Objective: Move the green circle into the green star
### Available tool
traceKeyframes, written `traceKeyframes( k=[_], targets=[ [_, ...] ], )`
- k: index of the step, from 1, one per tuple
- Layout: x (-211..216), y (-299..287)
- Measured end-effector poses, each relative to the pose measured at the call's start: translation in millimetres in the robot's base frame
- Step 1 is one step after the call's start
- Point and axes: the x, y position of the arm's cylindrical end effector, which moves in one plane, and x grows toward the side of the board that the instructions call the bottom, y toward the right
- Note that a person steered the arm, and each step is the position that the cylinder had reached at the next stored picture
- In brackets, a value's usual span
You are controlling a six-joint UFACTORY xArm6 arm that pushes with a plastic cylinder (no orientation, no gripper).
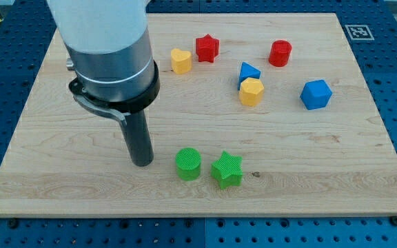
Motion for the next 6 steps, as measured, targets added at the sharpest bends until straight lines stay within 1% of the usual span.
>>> traceKeyframes(
  k=[1, 3, 4, 6],
  targets=[
    [0.0, 4.0],
    [6.9, 40.8],
    [14.6, 49.5],
    [14.6, 73.4]
  ],
)
